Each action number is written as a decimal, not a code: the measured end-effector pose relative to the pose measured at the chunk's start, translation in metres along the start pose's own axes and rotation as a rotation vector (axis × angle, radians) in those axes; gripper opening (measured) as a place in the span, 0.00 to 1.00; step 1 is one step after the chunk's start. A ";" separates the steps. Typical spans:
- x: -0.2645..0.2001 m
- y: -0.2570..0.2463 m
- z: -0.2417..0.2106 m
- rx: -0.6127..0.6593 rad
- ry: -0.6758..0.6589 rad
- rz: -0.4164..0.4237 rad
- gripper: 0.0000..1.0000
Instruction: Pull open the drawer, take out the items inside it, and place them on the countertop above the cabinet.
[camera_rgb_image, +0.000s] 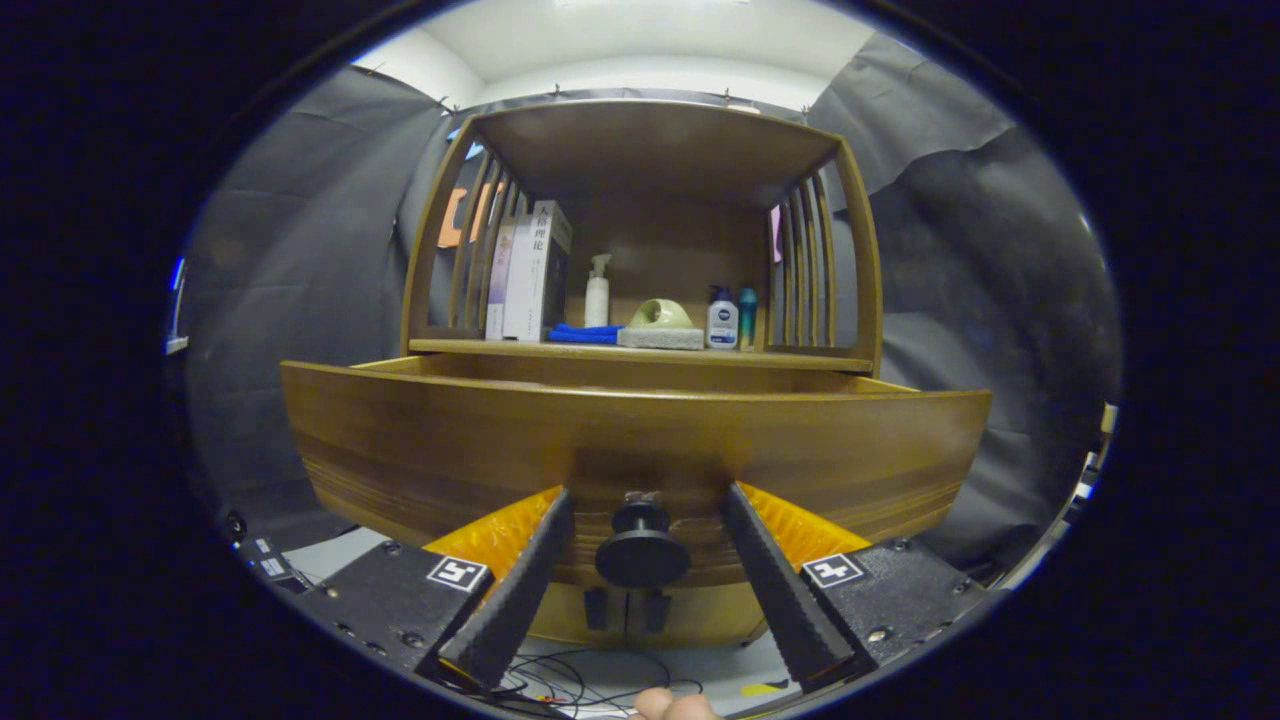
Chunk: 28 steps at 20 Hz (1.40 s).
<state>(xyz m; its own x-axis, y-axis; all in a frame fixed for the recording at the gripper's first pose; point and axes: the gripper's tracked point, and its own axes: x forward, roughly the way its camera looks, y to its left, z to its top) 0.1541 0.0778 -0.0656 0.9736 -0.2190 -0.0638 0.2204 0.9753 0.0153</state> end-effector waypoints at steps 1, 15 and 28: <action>0.002 -0.001 0.000 -0.003 0.004 0.001 1.00; 0.031 0.004 0.006 0.004 -0.005 -0.014 1.00; 0.052 0.006 0.010 -0.003 0.027 -0.027 1.00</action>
<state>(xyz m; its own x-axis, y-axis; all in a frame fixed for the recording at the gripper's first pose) 0.2069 0.0724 -0.0591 0.9654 -0.2444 -0.0914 0.2463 0.9691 0.0098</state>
